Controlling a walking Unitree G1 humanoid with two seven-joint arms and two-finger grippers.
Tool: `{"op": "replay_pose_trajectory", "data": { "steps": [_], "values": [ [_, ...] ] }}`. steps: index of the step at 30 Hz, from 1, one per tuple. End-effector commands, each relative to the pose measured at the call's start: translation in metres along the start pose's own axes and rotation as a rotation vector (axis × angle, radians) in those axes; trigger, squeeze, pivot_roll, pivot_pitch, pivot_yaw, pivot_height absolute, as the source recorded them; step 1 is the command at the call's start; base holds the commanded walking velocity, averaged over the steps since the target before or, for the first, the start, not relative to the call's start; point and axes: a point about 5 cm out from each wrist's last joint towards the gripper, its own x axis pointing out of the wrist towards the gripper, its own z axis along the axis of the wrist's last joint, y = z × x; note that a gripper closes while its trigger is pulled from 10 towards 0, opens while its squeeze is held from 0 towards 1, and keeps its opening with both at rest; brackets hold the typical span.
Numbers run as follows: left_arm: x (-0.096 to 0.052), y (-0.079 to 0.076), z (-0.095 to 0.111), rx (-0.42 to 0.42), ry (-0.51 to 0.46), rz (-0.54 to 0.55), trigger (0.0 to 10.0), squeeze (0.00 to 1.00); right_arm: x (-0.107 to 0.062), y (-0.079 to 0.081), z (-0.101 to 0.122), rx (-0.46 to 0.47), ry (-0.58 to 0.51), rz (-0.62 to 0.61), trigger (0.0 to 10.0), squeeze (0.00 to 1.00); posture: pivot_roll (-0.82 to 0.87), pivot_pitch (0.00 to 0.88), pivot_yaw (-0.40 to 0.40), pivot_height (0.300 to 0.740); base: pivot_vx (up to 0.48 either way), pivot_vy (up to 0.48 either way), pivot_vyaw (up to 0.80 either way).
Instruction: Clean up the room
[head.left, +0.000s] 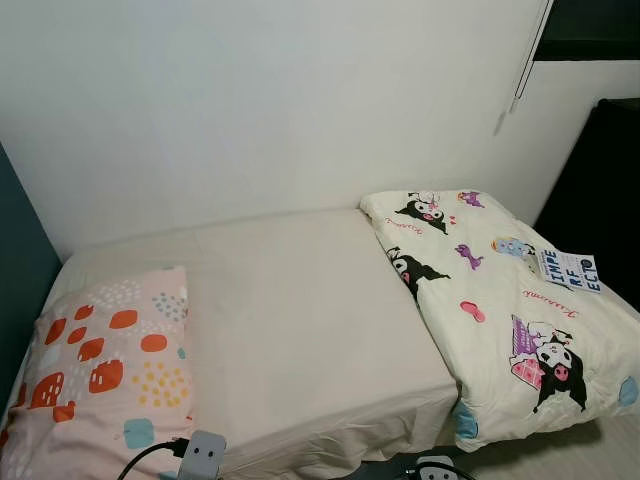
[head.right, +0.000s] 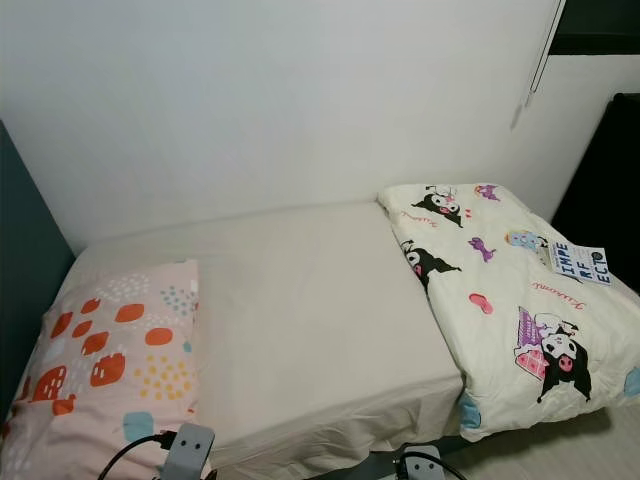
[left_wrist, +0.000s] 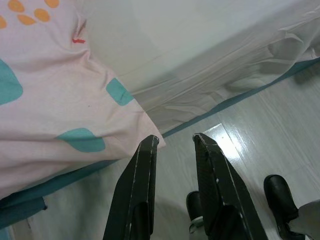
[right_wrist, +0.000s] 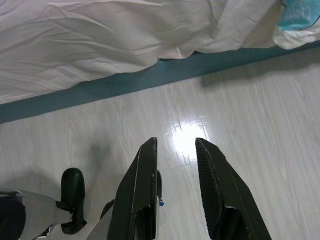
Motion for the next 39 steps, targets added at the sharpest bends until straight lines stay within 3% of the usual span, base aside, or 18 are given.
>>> {"op": "replay_pose_trajectory", "data": {
  "steps": [1,9,39],
  "values": [
    [-0.0009,-0.0035,-0.001,-0.005,-0.001,-0.005,10.0,0.0,-0.0019,-0.0037,-0.0063,-0.001,0.028,-0.016,10.0,0.0,0.01,0.056,-0.027,0.74,0.0,0.0,0.0],
    [-0.0002,-0.0042,0.0003,-0.004,-0.005,-0.007,10.0,0.0,-0.0012,-0.0054,-0.0023,-0.06,0.005,-0.049,10.0,0.0,0.01,0.05,-0.029,0.74,0.0,0.0,0.0],
    [0.0005,-0.0031,0.0021,-0.003,-0.011,0.002,10.0,0.0,-0.0005,-0.0062,-0.004,-0.036,0.037,-0.029,10.0,0.0,0.01,0.056,-0.029,0.74,0.0,0.0,0.0]
  ]
}}
